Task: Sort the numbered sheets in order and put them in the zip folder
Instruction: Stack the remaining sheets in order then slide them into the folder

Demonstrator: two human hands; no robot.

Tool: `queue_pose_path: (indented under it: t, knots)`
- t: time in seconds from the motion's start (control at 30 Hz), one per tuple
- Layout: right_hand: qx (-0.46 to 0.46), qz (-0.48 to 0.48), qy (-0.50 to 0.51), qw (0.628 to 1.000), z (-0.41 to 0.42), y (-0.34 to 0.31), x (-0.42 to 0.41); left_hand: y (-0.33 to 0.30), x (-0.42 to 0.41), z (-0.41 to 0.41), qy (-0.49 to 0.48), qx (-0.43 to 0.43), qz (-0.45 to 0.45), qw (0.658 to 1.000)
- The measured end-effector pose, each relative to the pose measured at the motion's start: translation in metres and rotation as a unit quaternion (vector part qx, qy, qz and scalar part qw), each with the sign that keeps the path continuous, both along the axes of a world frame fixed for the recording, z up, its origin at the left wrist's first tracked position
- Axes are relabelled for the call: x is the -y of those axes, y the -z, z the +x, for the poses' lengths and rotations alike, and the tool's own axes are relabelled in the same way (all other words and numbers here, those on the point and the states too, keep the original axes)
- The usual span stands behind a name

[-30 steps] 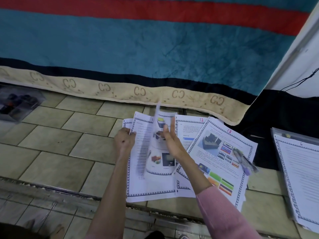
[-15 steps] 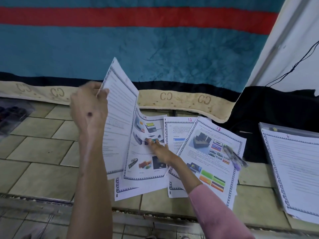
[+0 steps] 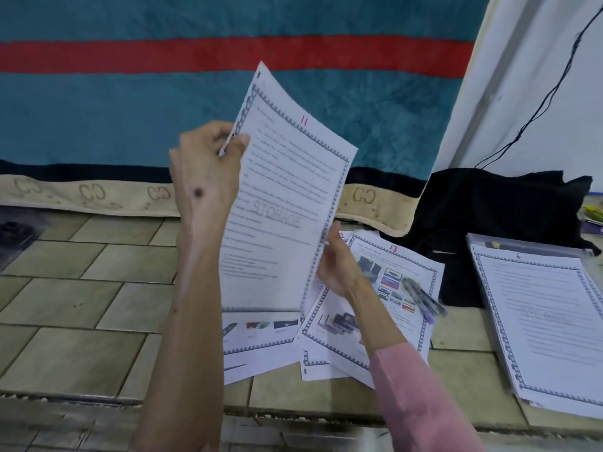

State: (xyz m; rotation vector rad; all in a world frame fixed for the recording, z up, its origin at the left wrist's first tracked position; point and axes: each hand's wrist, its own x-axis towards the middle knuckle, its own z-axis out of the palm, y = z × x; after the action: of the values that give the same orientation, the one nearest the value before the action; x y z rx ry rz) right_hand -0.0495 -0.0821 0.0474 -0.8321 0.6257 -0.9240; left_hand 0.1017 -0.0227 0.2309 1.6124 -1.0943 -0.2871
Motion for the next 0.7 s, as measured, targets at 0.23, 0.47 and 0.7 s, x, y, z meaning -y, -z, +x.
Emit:
queue_pose_path:
  t: [0.23,0.47,0.7]
  knots:
    - [-0.307,-0.045,0.184,0.933,-0.09,0.006,-0.005,0.109,0.058,-0.009,0.1,-0.176,0.195,0.96]
    - [-0.447,-0.029,0.185,0.875,-0.123,0.065,-0.016,0.194,0.067,-0.04,0.07,-0.142,0.386,0.909]
    - [-0.443,-0.032,0.149,0.884,-0.125,0.058,-0.015,0.207,0.079,-0.036,0.063,-0.279,0.325,0.901]
